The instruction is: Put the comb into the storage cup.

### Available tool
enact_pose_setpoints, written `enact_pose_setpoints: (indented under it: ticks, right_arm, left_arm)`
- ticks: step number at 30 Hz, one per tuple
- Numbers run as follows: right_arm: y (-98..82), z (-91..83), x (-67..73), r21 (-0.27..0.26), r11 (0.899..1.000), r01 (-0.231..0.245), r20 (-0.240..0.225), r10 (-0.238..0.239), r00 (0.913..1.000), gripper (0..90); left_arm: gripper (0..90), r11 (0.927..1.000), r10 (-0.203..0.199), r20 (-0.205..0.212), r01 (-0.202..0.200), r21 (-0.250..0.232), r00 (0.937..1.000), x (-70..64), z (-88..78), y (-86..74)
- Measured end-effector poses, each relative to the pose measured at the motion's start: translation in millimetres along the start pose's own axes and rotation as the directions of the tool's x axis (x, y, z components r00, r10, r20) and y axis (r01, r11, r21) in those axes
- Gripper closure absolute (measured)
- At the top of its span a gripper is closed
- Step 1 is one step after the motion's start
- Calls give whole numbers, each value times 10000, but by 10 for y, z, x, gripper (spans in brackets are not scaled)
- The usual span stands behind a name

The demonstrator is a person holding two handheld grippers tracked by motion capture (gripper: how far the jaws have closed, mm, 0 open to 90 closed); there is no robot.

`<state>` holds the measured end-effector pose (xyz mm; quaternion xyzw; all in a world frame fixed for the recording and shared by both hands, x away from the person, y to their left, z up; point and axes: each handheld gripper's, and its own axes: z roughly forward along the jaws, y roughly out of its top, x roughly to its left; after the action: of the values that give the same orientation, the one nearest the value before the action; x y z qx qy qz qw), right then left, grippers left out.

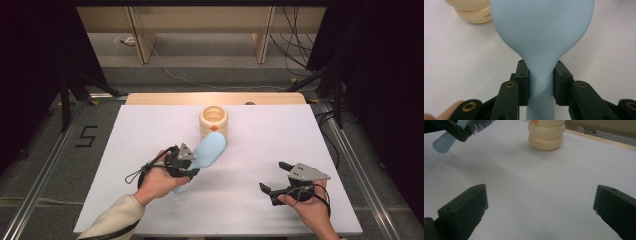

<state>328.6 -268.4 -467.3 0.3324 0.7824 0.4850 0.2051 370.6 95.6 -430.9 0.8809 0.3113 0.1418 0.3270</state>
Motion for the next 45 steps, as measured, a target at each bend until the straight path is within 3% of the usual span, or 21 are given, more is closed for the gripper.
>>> enact_pose_setpoints:
  ticks: [22, 28, 45]
  right_arm:
    - [93, 55, 42, -503, 9980, -373, -271, 360, 9990, 5]
    - [172, 96, 61, -937, 9938, -603, -416, 566, 9975, 6]
    - [469, 341, 177, -1478, 9850, -885, -869, 762, 9933, 5]
  left_arm:
    - [696, 9993, 30, 35, -29, -363, 10000, -92, 49, 54]
    - [696, 9986, 46, -7, -46, -529, 10000, -119, 52, 77]
    - [696, 9968, 5, -8, -6, -804, 10000, -178, 90, 91]
